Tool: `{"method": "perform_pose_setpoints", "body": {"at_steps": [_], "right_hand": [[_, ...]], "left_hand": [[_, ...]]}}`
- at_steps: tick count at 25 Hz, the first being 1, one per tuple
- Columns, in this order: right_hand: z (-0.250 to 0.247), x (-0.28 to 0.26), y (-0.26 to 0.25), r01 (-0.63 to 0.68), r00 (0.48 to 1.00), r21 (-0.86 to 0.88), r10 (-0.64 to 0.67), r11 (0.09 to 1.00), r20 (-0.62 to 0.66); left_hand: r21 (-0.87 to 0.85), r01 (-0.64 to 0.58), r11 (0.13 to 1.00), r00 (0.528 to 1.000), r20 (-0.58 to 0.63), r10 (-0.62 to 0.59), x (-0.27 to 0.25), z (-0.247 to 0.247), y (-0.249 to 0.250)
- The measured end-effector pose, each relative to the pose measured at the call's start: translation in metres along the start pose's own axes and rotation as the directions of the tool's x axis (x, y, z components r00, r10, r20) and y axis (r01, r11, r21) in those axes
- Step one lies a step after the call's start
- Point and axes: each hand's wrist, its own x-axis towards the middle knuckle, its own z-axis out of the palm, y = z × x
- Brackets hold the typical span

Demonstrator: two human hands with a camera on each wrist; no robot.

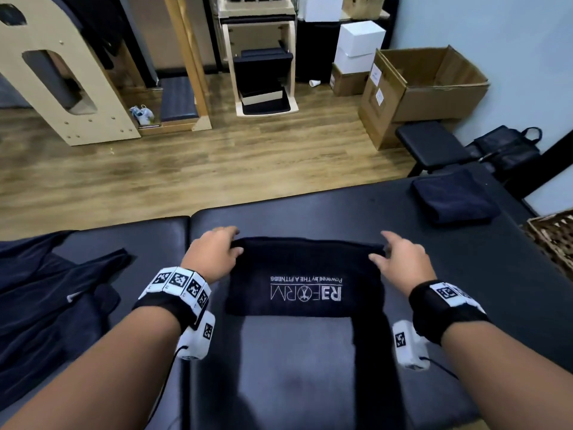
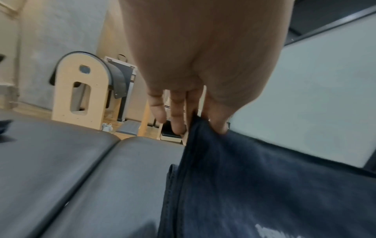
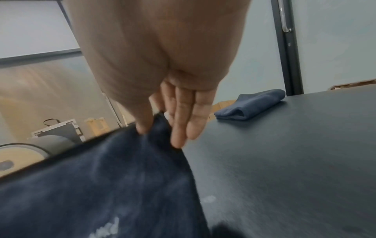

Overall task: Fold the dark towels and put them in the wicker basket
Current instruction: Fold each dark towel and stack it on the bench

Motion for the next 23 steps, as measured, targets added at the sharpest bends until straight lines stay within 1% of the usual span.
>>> {"method": "perform_pose_setpoints", "body": {"at_steps": [1, 2, 3, 4, 6, 7, 8, 9, 11, 15, 18, 20, 22, 23], "right_hand": [[0.004, 0.006, -0.007, -0.03, 0.998, -0.1, 0.035, 0.995, 0.049], [0.011, 0.007, -0.011, -0.02, 0.994, -0.187, 0.039, 0.982, 0.102], [0.023, 0.005, -0.014, 0.02, 0.986, -0.236, 0.02, 0.972, 0.166], [0.035, -0.001, -0.015, 0.078, 0.972, -0.238, -0.02, 0.968, 0.236], [0.058, -0.017, -0.017, 0.182, 0.915, -0.176, -0.1, 0.967, 0.391], [0.068, -0.024, -0.016, 0.226, 0.883, -0.157, -0.134, 0.961, 0.45], [0.076, -0.03, -0.015, 0.268, 0.861, -0.164, -0.16, 0.949, 0.482], [0.082, -0.033, -0.014, 0.298, 0.854, -0.198, -0.168, 0.934, 0.493], [0.087, -0.035, -0.013, 0.328, 0.87, -0.27, -0.178, 0.905, 0.46], [0.082, -0.028, -0.018, 0.307, 0.91, -0.341, -0.169, 0.889, 0.378], [0.083, -0.029, -0.03, 0.302, 0.919, -0.355, -0.171, 0.885, 0.356], [0.088, -0.04, -0.037, 0.348, 0.908, -0.315, -0.233, 0.883, 0.349], [0.096, -0.058, -0.039, 0.438, 0.868, -0.255, -0.332, 0.862, 0.369], [0.101, -0.07, -0.037, 0.482, 0.844, -0.236, -0.376, 0.844, 0.382]], "left_hand": [[-0.016, -0.03, 0.999, 1.0, 0.003, 0.03, 0.011, 0.005, -0.001], [-0.028, -0.064, 0.998, 0.998, 0.018, 0.064, 0.021, 0.012, -0.002], [-0.023, -0.102, 0.995, 0.993, 0.052, 0.103, 0.029, 0.02, -0.004], [0.008, -0.136, 0.991, 0.985, 0.105, 0.134, 0.036, 0.029, -0.005], [0.099, -0.191, 0.977, 0.959, 0.229, 0.164, 0.044, 0.047, -0.006], [0.155, -0.214, 0.964, 0.946, 0.279, 0.165, 0.047, 0.053, -0.006], [0.217, -0.237, 0.947, 0.937, 0.307, 0.164, 0.048, 0.057, -0.006], [0.269, -0.254, 0.929, 0.933, 0.32, 0.162, 0.048, 0.06, -0.006], [0.335, -0.25, 0.908, 0.938, 0.316, 0.142, 0.045, 0.063, -0.007], [0.404, -0.23, 0.885, 0.944, 0.314, 0.102, 0.023, 0.066, -0.011], [0.433, -0.209, 0.877, 0.957, 0.276, 0.091, -0.008, 0.078, -0.011], [0.471, -0.189, 0.862, 0.965, 0.25, 0.075, -0.037, 0.089, -0.007], [0.478, -0.191, 0.857, 0.967, 0.244, 0.08, -0.068, 0.101, 0.006], [0.456, -0.206, 0.866, 0.961, 0.26, 0.092, -0.084, 0.108, 0.015]]}}
